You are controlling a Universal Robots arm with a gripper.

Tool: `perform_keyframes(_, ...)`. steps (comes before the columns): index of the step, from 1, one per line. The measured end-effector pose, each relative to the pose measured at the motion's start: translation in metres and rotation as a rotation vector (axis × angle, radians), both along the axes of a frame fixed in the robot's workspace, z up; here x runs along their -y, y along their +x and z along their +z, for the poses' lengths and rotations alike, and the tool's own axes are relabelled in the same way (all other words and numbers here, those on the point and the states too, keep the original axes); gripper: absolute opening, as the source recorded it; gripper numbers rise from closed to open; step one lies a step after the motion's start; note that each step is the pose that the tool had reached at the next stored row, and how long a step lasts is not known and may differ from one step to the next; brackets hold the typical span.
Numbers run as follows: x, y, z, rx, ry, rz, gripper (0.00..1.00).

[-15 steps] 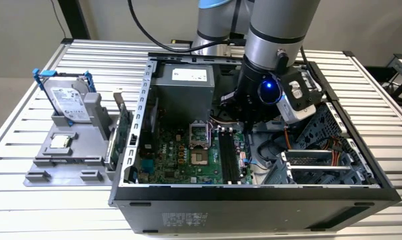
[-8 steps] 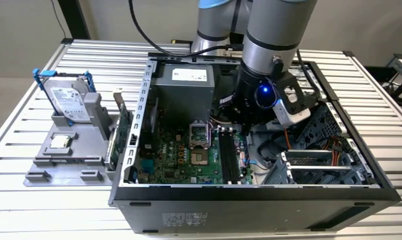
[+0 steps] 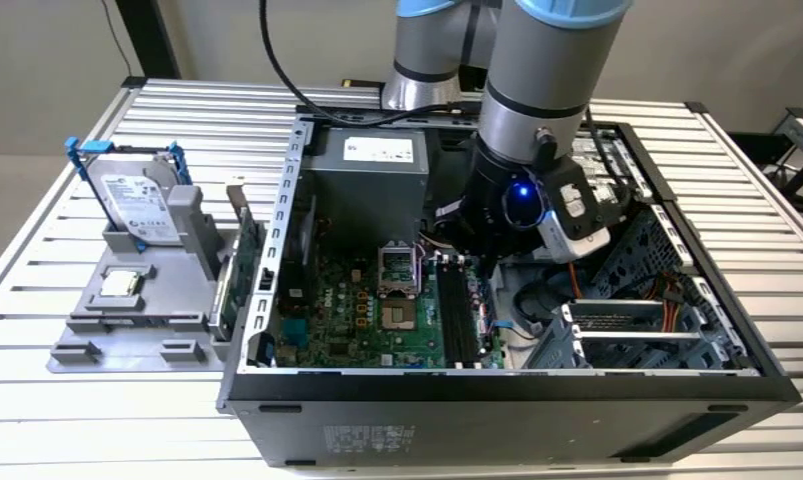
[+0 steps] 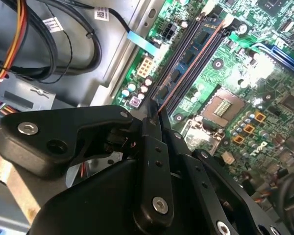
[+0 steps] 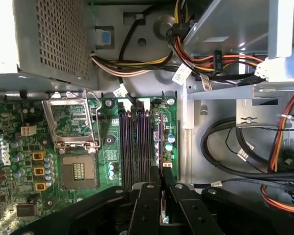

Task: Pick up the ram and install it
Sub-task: 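Insert the ram into the slot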

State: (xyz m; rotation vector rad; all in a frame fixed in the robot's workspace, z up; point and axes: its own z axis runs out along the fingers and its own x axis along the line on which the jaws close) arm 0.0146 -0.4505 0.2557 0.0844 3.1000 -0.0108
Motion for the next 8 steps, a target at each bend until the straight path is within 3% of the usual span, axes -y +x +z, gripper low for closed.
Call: perform_keyframes(8, 0.0000, -0.0005, -0.0143, 0.0000, 0.0001, 0.023, 0.00)
